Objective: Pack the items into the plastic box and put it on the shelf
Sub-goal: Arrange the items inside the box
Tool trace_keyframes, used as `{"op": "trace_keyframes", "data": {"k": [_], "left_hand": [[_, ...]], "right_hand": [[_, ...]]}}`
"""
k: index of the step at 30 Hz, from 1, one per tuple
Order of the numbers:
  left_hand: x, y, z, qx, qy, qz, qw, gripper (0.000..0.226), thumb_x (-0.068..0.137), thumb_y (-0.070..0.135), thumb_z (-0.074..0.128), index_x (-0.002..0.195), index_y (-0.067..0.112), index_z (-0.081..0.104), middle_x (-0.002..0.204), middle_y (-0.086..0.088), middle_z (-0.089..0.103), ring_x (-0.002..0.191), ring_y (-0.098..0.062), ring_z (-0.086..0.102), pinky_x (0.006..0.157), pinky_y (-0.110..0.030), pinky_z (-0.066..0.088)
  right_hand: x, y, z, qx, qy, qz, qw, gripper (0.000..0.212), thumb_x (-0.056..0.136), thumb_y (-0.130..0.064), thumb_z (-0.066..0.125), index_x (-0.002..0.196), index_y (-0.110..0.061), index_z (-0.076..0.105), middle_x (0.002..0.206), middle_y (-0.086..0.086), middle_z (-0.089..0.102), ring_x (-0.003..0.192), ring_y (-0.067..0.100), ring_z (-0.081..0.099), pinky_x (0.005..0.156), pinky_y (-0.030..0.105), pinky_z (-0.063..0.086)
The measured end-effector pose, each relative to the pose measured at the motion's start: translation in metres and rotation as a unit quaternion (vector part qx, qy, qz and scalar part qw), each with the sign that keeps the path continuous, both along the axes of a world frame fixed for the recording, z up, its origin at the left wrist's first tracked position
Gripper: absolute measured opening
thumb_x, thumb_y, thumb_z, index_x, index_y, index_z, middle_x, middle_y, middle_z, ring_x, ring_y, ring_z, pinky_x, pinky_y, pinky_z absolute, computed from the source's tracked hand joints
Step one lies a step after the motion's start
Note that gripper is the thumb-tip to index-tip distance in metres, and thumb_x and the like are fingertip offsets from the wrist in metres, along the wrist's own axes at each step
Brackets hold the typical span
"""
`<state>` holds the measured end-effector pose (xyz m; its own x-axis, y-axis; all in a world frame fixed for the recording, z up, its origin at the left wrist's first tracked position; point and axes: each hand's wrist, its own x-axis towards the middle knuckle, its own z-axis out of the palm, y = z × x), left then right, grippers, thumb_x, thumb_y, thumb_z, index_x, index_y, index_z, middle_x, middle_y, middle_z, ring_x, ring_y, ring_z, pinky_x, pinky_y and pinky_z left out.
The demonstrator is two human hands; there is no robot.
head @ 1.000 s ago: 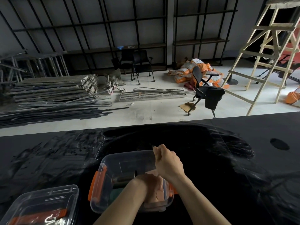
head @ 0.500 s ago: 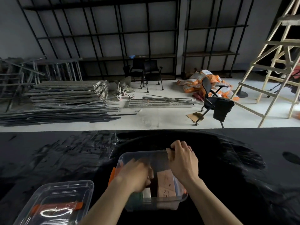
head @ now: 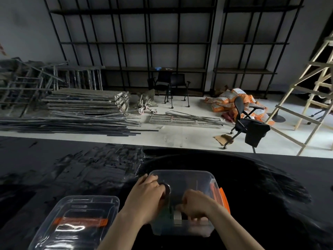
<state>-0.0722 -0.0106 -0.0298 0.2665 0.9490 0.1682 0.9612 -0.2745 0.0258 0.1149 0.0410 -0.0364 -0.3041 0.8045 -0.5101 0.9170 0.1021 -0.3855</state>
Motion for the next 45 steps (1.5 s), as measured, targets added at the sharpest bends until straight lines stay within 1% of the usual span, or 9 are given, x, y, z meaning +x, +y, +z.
{"op": "trace_keyframes", "data": {"k": [5,10,15,20,25,31,36,39,45], "left_hand": [[0.010,-0.006,-0.006,0.060,-0.252,0.111,0.959,0.046,0.098,0.038,0.049,0.144,0.036,0.040,0.153,0.015,0.039,0.142,-0.008,0.035,0.116,-0.030,0.032],[0.022,-0.010,-0.033,-0.039,-0.446,0.173,0.877,0.054,0.105,0.027,0.040,0.157,0.025,0.025,0.157,0.003,0.040,0.141,-0.010,0.037,0.107,-0.021,0.032],[0.028,-0.003,-0.036,-0.012,-0.449,0.182,0.875,0.052,0.103,0.026,0.039,0.155,0.024,0.031,0.153,0.005,0.045,0.140,-0.009,0.038,0.102,-0.020,0.030],[0.023,-0.004,-0.040,-0.006,-0.448,0.172,0.878,0.053,0.103,0.026,0.039,0.155,0.023,0.030,0.153,0.003,0.045,0.141,-0.011,0.038,0.103,-0.021,0.032],[0.023,-0.002,-0.042,0.003,-0.447,0.168,0.879,0.054,0.103,0.028,0.037,0.156,0.024,0.029,0.154,0.003,0.044,0.142,-0.012,0.037,0.104,-0.026,0.036],[0.024,0.002,-0.043,-0.007,-0.461,0.161,0.873,0.057,0.100,0.037,0.035,0.155,0.025,0.028,0.153,0.001,0.044,0.142,-0.015,0.037,0.103,-0.032,0.038],[0.023,0.005,-0.040,-0.016,-0.454,0.152,0.878,0.061,0.098,0.040,0.036,0.156,0.023,0.027,0.154,0.002,0.043,0.142,-0.017,0.035,0.105,-0.033,0.037],[0.017,0.003,-0.031,-0.002,-0.470,0.149,0.870,0.058,0.102,0.042,0.037,0.154,0.018,0.034,0.151,-0.002,0.048,0.139,-0.019,0.043,0.111,-0.037,0.039],[-0.066,-0.013,-0.014,0.118,-0.490,0.273,0.819,0.034,0.095,0.029,0.050,0.124,0.015,0.062,0.111,-0.005,0.071,0.103,-0.024,0.066,0.084,-0.037,0.053]], "right_hand": [[0.006,0.004,-0.006,-0.104,0.046,-0.069,0.991,0.075,0.085,-0.055,0.066,0.143,-0.015,0.039,0.105,0.005,0.073,0.084,0.014,0.073,0.071,0.027,0.060],[0.013,0.005,-0.016,-0.155,0.156,-0.118,0.968,0.039,0.079,-0.045,0.074,0.101,-0.013,0.069,0.085,0.005,0.072,0.074,0.019,0.070,0.076,0.035,0.060],[0.019,0.000,0.002,-0.144,0.287,-0.149,0.935,0.025,0.080,-0.033,0.084,0.070,-0.015,0.069,0.051,-0.002,0.065,0.057,0.020,0.068,0.054,0.026,0.054],[-0.004,-0.013,0.007,-0.133,0.311,-0.180,0.924,0.018,0.089,-0.019,0.077,0.084,-0.001,0.076,0.066,0.011,0.072,0.061,0.025,0.068,0.069,0.038,0.060],[-0.010,-0.005,0.012,-0.083,0.237,-0.290,0.924,0.048,0.094,-0.052,0.062,0.106,-0.006,0.070,0.088,0.011,0.074,0.072,0.024,0.075,0.062,0.037,0.062],[-0.023,-0.002,0.011,-0.157,0.257,-0.285,0.910,0.054,0.090,-0.065,0.056,0.110,-0.016,0.069,0.110,0.016,0.075,0.103,0.042,0.072,0.093,0.055,0.059],[-0.031,-0.007,0.011,-0.079,0.196,-0.281,0.936,0.055,0.096,-0.064,0.046,0.098,-0.013,0.069,0.097,0.015,0.076,0.092,0.034,0.075,0.091,0.049,0.062],[-0.039,-0.013,0.019,0.186,0.112,-0.234,0.948,0.046,0.097,-0.057,0.047,0.100,-0.019,0.074,0.096,0.006,0.075,0.091,0.030,0.071,0.077,0.037,0.055],[-0.116,-0.042,0.048,0.357,0.260,-0.106,0.891,0.015,0.091,-0.036,0.066,0.088,-0.025,0.074,0.082,-0.007,0.077,0.079,0.017,0.071,0.066,0.029,0.047]]}}
